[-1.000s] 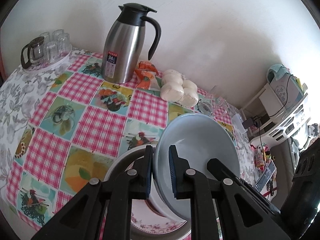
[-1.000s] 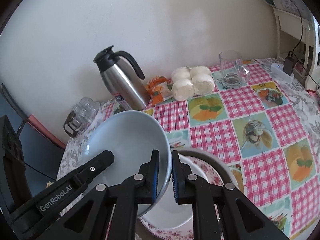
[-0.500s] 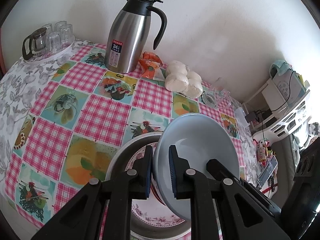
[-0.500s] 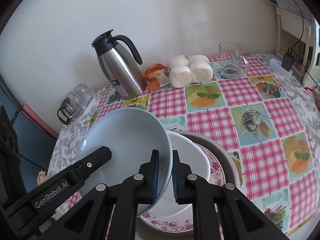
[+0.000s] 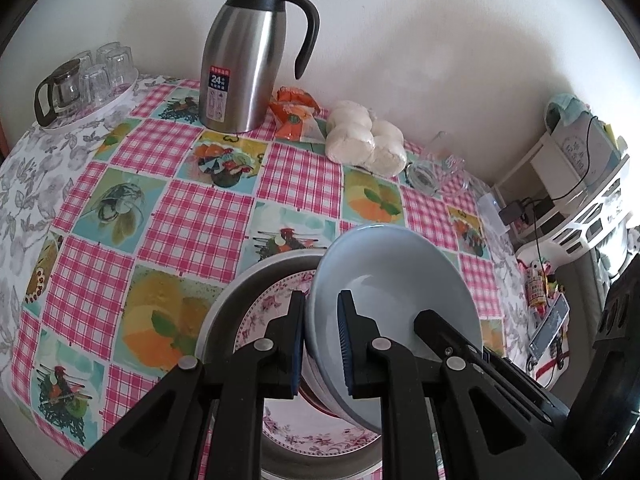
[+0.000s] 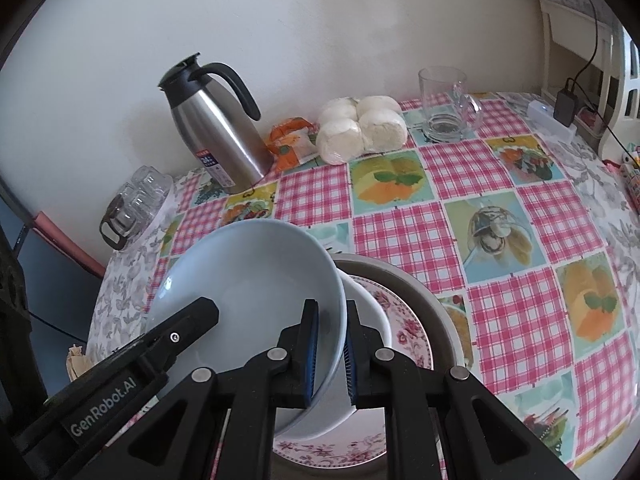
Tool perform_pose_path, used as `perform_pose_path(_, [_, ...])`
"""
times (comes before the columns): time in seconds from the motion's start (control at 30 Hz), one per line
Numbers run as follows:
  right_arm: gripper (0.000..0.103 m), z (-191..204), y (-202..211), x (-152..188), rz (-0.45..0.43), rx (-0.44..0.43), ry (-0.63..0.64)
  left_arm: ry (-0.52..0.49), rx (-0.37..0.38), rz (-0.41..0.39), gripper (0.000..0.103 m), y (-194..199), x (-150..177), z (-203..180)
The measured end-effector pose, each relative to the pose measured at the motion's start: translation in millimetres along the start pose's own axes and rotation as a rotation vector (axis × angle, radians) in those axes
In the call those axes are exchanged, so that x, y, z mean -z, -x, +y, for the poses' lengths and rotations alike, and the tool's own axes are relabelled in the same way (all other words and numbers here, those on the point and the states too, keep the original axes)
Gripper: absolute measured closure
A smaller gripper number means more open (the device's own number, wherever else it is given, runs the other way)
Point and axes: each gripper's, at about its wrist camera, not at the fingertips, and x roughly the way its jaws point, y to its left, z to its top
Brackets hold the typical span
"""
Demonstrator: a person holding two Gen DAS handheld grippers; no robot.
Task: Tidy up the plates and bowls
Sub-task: 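Lower the light blue bowl into the stacked bowls and open both grippers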
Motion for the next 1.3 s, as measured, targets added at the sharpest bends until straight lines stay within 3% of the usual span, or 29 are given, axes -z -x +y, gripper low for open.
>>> perform_pose_path(0.7, [0.088,-10,-10,0,0.039,0.0,-0.023,-0.085,-0.09,-0.007,0.086,-4,4,-17])
perform_pose_path(1.3, [0.088,-15,-5,-1,0.036,-0.023,-0.04,-0.039,-0.063,-0.031,0.083,8,1,-12])
